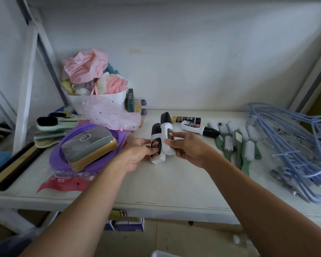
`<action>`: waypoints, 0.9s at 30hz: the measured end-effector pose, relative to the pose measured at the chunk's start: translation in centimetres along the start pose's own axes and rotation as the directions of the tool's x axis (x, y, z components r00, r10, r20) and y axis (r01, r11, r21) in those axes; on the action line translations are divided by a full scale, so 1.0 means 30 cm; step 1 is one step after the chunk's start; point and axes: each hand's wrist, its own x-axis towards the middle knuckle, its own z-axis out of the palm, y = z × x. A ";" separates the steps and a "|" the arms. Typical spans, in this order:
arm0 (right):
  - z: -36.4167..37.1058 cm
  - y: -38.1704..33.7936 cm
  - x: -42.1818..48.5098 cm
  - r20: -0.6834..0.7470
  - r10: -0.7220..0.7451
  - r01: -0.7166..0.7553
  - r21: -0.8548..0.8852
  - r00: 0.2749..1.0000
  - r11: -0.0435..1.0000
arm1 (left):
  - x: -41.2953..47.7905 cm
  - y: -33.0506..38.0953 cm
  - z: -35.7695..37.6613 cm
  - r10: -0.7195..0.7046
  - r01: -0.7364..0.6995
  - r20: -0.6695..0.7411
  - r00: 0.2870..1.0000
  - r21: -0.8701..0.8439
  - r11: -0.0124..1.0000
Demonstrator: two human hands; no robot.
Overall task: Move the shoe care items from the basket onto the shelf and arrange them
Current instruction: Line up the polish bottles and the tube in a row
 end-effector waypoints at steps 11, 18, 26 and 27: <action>-0.021 0.022 0.010 -0.081 -0.156 0.132 -0.243 0.984 0.961 | 0.001 0.011 -0.004 0.226 -0.221 -0.067 0.972 0.075 0.972; -0.087 0.057 0.052 -0.205 -0.196 0.115 -0.350 0.959 0.930 | 0.026 0.003 -0.008 0.360 -0.342 -0.087 0.929 0.172 0.924; -0.099 0.067 0.100 -0.251 -0.247 0.103 -0.475 0.936 0.874 | 0.083 -0.015 0.016 0.408 -0.355 -0.078 0.910 0.362 0.862; -0.100 0.069 0.110 -0.258 -0.253 0.102 -0.482 0.933 0.870 | 0.089 -0.016 0.020 0.415 -0.356 -0.090 0.905 0.374 0.857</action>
